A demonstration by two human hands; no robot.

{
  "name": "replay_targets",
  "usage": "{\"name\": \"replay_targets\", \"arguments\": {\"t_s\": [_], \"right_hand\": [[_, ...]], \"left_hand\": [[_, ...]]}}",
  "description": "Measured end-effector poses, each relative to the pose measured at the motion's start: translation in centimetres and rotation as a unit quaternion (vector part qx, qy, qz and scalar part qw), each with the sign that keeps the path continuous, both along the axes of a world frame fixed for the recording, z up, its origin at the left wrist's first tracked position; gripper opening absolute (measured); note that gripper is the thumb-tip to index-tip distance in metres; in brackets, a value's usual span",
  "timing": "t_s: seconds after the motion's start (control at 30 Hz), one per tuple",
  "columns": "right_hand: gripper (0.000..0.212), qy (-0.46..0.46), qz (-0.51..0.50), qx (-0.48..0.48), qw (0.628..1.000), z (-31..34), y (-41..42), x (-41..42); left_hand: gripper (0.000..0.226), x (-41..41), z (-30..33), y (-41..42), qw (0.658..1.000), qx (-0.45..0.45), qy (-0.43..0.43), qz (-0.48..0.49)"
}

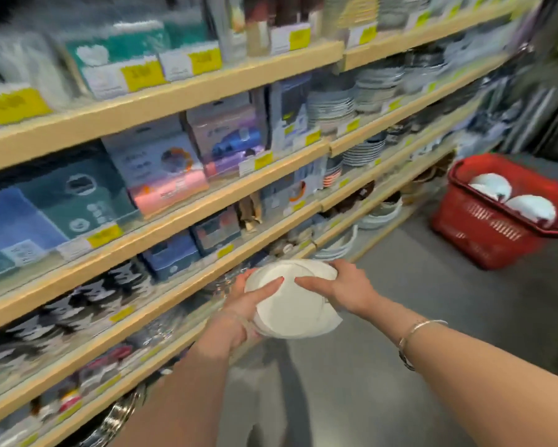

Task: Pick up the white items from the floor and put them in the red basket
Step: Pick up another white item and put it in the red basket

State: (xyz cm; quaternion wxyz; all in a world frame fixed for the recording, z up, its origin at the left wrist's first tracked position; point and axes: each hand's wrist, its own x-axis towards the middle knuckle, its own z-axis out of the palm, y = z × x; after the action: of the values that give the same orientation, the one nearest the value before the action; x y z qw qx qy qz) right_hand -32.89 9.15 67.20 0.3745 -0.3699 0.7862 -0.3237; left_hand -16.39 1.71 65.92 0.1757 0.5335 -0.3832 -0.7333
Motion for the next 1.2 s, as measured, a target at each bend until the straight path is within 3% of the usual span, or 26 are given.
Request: {"name": "replay_targets", "arguments": {"t_s": [0.17,0.37,0.47,0.77,0.93,1.07,1.2], "right_hand": [[0.061,0.012,-0.095,0.033,0.995,0.5,-0.3,-9.9],[0.044,0.002,-0.235,0.027,0.972,0.1,-1.0,-19.4],[0.052,-0.009,-0.321,0.024,0.947,0.4,-0.8,-23.7],[0.051,-0.023,-0.485,0.021,0.874,-0.3,3.6,-40.1],[0.058,-0.016,-0.514,0.014,0.857,-0.4,6.0,-52.2],[0.077,-0.013,-0.520,0.018,0.854,0.1,7.7,-61.5],[0.048,-0.025,-0.502,0.020,0.864,-0.4,7.9,-69.3]], "left_hand": [[0.072,-11.5,-0.6,-3.6,0.995,0.007,-0.012,-0.103],[0.057,-25.4,-1.6,-8.5,0.972,-0.031,-0.008,-0.233],[0.066,-32.8,-1.3,-10.3,0.946,-0.046,-0.005,-0.322],[0.055,-54.0,0.3,-7.4,0.863,-0.031,-0.040,-0.503],[0.044,-66.8,0.0,-4.7,0.861,-0.025,-0.014,-0.509],[0.044,-76.0,0.1,-3.0,0.861,-0.022,0.000,-0.508],[0.053,-83.4,-0.7,-2.9,0.864,-0.016,-0.028,-0.502]]}}
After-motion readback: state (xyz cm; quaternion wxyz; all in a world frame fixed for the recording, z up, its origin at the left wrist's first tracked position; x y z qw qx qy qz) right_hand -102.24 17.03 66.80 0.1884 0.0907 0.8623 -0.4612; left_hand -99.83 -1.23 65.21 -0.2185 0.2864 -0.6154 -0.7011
